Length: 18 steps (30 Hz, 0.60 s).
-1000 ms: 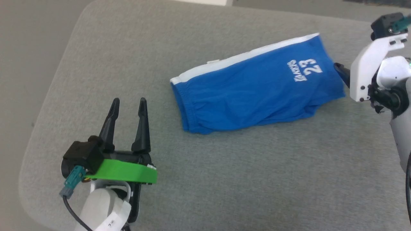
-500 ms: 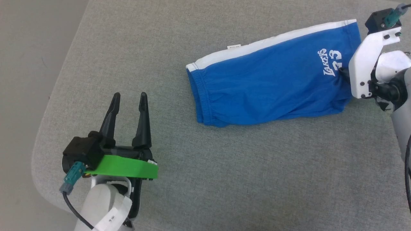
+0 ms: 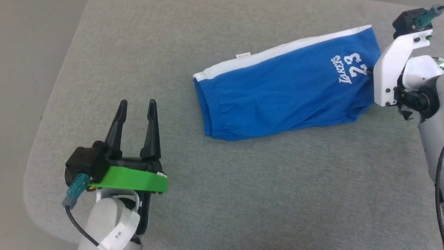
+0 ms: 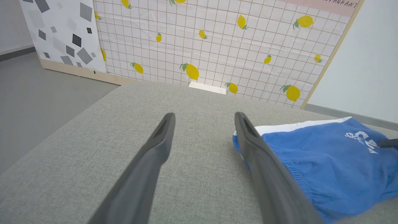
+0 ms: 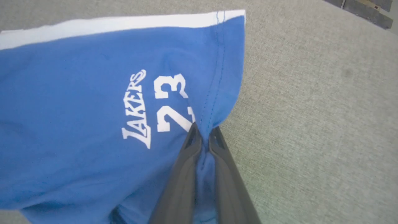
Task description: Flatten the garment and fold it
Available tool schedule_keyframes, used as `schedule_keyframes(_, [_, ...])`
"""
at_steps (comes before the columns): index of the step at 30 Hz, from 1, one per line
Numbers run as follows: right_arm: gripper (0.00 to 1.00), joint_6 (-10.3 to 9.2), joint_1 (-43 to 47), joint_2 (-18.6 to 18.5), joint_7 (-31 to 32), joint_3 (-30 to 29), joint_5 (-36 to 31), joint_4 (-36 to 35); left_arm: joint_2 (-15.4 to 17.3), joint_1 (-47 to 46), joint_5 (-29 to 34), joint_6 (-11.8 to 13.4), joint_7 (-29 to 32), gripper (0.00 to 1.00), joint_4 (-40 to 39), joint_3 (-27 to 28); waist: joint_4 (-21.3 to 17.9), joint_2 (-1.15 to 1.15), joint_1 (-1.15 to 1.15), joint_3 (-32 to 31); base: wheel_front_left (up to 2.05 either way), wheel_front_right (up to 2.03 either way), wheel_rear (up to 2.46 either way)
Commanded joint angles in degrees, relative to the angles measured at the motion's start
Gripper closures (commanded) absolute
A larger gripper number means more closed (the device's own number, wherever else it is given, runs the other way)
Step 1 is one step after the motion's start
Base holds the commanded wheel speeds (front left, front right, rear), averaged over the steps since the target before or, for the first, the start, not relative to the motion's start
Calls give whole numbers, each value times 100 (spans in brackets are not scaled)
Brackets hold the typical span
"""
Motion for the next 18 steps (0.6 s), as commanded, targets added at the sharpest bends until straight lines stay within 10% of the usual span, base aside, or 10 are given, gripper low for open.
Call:
schedule_keyframes(1, [100, -9, 127, 6, -85, -62, 71, -36, -21, -29, 63, -40, -20, 0, 4, 33, -182, 0, 0, -177, 0, 0, 0])
schedule_keyframes(18, [100, -9, 1909, -495, -132, -1302, 345, -647, -23, 320, 167, -95, -20, 0, 83, 54, -990, 0, 0, -936, 0, 0, 0])
